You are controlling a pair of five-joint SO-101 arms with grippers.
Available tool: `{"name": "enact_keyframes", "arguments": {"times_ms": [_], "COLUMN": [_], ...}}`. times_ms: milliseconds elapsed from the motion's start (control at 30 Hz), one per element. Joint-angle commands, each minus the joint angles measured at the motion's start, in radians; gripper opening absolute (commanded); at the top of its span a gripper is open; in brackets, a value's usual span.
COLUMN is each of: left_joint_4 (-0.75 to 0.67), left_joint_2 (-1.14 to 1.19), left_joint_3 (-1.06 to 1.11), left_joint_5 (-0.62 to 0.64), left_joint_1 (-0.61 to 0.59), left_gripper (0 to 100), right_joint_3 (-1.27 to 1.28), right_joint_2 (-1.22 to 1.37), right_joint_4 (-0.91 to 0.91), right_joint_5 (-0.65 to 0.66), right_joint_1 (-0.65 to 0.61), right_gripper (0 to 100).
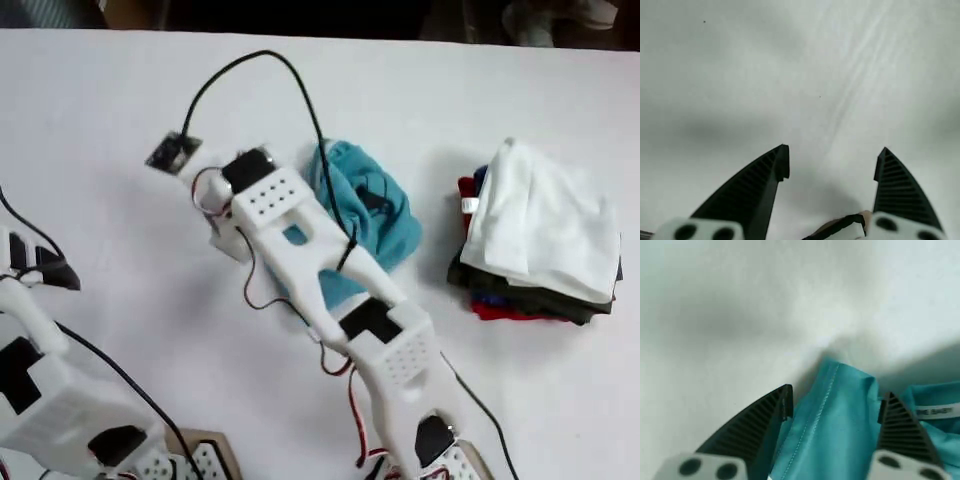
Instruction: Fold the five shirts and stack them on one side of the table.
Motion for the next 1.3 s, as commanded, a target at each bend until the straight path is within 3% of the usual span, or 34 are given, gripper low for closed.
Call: {"name": "enact_keyframes", "arguments": {"times_ms": [0, 467, 667, 700, 933, 1267], "left_joint_4": [0.006, 0.006, 0.006, 0.006, 0.006, 0.012], "left_joint_2": [-0.015, -0.015, -0.015, -0.015, -0.009, -0.009], "left_joint_3": [-0.044, -0.038, -0.038, -0.038, -0.038, -0.035], "left_joint_5": [0.002, 0.002, 0.002, 0.002, 0.002, 0.003], "left_joint_1": [0.005, -0.012, -0.011, -0.011, -0.003, 0.146], "left_gripper": [29, 29, 29, 29, 29, 29], "right_joint_3": [0.025, -0.133, -0.261, -0.292, -0.554, -0.597], "right_joint_2": [0.033, 0.243, 0.288, 0.286, 0.194, -0.140], "right_joint_4": [-0.016, -0.071, -0.051, -0.035, 0.147, 0.157], "right_joint_5": [-0.008, -0.008, -0.008, -0.008, -0.005, -0.003], "right_joint_1": [-0.005, 0.061, 0.114, 0.117, 0.125, 0.176], "right_gripper": [28.3, 27.2, 1.2, 2.0, 2.1, 2.0]}}
